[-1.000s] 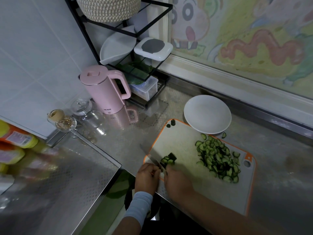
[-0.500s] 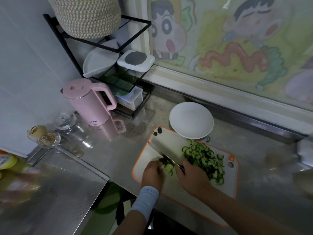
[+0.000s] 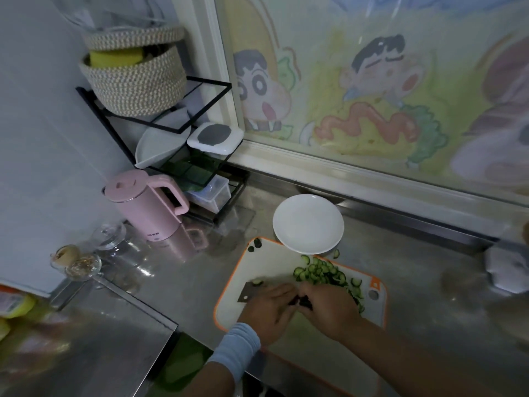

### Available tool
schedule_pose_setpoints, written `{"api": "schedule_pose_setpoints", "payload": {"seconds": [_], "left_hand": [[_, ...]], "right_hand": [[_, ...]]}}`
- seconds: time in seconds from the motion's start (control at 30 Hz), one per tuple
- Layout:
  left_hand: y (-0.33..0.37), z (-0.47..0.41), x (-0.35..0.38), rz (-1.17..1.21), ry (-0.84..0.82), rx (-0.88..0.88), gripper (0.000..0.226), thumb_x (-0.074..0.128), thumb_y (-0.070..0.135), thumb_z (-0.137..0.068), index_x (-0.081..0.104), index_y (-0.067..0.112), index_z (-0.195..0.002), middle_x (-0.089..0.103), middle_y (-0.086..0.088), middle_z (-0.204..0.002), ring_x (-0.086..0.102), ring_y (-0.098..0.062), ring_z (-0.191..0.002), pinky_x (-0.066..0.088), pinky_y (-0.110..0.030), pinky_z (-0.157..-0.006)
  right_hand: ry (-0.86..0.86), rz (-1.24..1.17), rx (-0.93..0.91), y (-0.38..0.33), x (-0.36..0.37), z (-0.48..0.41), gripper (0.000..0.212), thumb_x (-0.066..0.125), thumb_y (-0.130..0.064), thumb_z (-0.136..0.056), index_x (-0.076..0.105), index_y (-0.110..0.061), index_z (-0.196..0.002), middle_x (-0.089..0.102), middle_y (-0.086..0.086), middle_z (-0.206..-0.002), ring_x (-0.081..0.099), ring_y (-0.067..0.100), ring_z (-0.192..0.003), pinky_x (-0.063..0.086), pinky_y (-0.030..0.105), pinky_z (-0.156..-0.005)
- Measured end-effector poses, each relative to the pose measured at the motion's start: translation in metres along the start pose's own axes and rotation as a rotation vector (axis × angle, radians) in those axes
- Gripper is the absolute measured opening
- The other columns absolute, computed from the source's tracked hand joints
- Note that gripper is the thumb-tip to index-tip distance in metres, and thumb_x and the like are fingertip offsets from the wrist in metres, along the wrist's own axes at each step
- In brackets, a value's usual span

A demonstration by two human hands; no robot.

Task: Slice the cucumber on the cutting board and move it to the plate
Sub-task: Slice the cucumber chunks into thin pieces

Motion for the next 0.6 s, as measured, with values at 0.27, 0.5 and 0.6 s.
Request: {"api": "schedule_pose_setpoints", "payload": {"seconds": [0.27, 0.5, 0.6], "left_hand": [[0.005, -0.021, -0.008, -0.003, 0.034, -0.169, 0.047, 0.03, 0.047, -0.096, 0.054, 0.026, -0.13, 0.042, 0.01, -0.142, 0.037, -0.009, -0.131, 0.019, -0.016, -0.108], [0.003, 0.001, -0.001, -0.009, -0.122, -0.307, 0.053, 0.023, 0.057, -0.095, 0.041, 0.034, -0.139, 0.037, 0.014, -0.146, 0.031, -0.006, -0.135, 0.017, -0.016, -0.11], [-0.002, -0.007, -0.001, 0.068, -0.122, -0.476, 0.046, 0.03, 0.046, -0.099, 0.041, 0.029, -0.14, 0.036, 0.011, -0.147, 0.029, -0.009, -0.136, 0.016, -0.02, -0.11]], "right_hand": [[-0.035, 0.026, -0.04, 0.015, -0.03, 0.01, 0.021, 0.051, -0.047, -0.088, 0.056, -0.028, -0.095, 0.066, -0.001, -0.089, 0.061, 0.019, -0.083, 0.034, 0.028, -0.057], [-0.032, 0.105, -0.072, 0.026, -0.039, 0.013, 0.022, 0.048, -0.044, -0.085, 0.052, -0.023, -0.088, 0.064, 0.001, -0.082, 0.06, 0.021, -0.075, 0.031, 0.029, -0.05], [-0.044, 0.068, -0.085, 0.033, -0.042, 0.016, 0.016, 0.05, -0.042, -0.083, 0.054, -0.028, -0.088, 0.064, -0.002, -0.08, 0.06, 0.019, -0.072, 0.024, 0.027, -0.045]]}}
Point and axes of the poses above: each hand's wrist, its own z-axis away from the middle knuckle, its own x-axis out of the palm, y = z × x, the point moved 2 cm from there along -z, towards the middle knuckle
